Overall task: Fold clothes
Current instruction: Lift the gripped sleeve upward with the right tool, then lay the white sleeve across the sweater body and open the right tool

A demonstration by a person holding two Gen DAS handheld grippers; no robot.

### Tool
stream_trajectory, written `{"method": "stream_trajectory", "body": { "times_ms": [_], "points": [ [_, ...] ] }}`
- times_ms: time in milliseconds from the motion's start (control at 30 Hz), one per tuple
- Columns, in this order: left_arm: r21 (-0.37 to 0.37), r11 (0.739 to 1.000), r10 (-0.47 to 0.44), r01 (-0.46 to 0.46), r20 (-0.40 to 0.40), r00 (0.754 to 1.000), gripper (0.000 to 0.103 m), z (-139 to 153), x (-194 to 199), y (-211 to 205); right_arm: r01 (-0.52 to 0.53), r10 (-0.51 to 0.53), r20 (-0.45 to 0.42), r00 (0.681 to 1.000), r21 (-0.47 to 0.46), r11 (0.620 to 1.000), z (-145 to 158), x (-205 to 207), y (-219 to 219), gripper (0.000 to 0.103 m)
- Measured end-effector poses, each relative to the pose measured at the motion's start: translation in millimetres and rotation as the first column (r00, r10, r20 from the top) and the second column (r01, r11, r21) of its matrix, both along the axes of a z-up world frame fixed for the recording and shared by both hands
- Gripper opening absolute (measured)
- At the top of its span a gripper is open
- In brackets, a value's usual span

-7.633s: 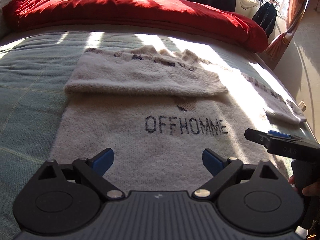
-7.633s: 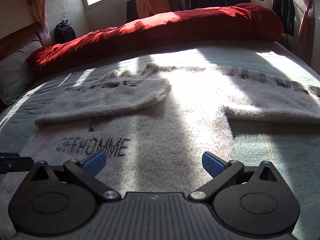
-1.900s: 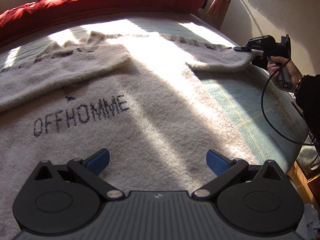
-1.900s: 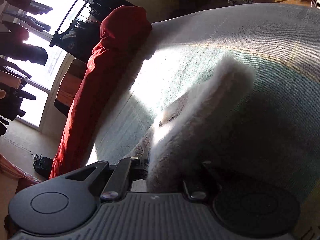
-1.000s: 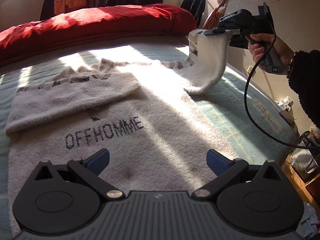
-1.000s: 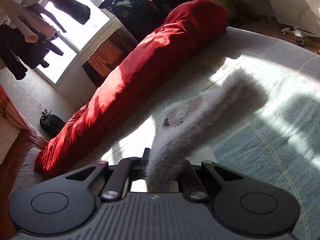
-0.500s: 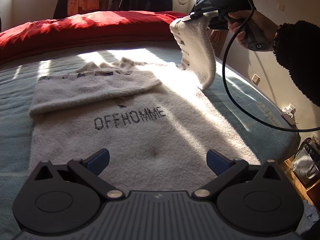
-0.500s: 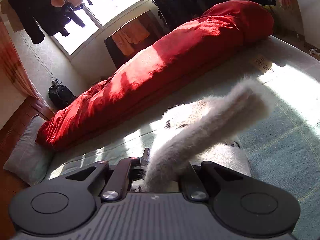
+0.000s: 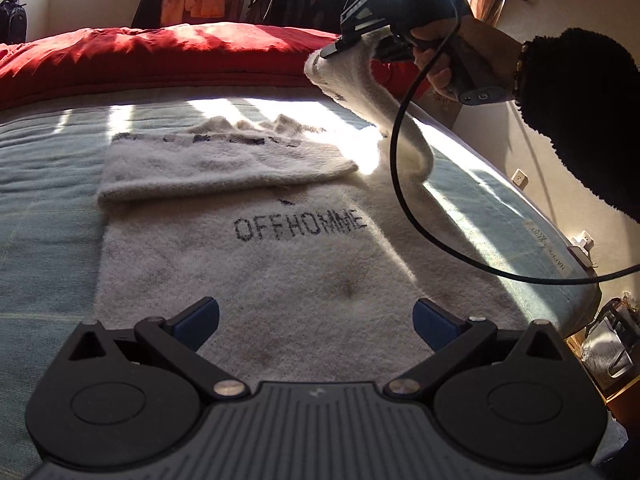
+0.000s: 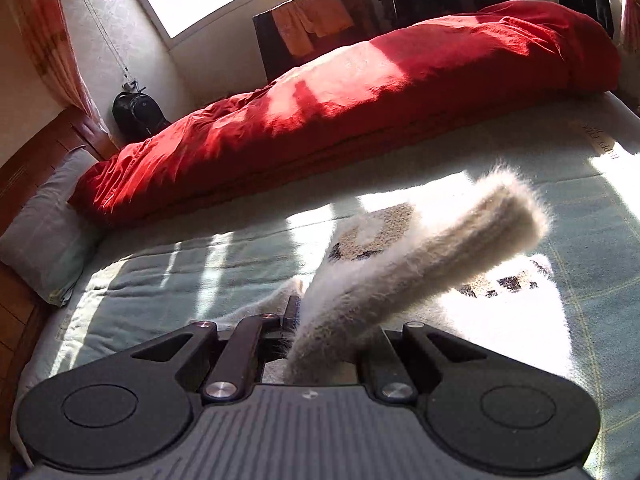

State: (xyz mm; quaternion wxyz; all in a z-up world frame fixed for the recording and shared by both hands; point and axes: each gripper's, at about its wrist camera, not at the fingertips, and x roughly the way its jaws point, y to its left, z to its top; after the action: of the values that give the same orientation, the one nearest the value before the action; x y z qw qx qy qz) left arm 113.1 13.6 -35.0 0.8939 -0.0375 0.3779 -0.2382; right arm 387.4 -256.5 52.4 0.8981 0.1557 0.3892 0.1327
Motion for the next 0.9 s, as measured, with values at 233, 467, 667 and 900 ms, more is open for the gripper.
{"method": "stream_trajectory", "body": {
  "times_ms": [233,467,667,900],
  "points": [
    [-0.003,1.0,0.012,-0.012,-0.011,1.0,0.102,-5.4,1.8,10.8,-0.088,0.088,-0.007,0.996,-0.126,0.988,-17.5,7.9,55.6,0.009],
    [-0.006,1.0,0.026,-0.026,-0.034,0.999,0.102,-11.9,3.8,17.9,-0.204,0.203,-0.033,0.979,-0.282,0.937,-47.2,10.3,114.4,0.009],
    [-0.005,1.0,0.023,-0.023,-0.047,0.999,0.102,-15.4,2.6,21.3,-0.271,0.278,-0.056,0.959,-0.473,0.838,-80.0,4.5,157.5,0.009],
    [-0.001,0.999,0.037,-0.037,-0.06,0.998,0.102,-18.1,4.4,26.7,-0.321,0.363,-0.073,0.929,-0.646,0.692,-112.7,-9.8,186.6,0.01]
  ]
}}
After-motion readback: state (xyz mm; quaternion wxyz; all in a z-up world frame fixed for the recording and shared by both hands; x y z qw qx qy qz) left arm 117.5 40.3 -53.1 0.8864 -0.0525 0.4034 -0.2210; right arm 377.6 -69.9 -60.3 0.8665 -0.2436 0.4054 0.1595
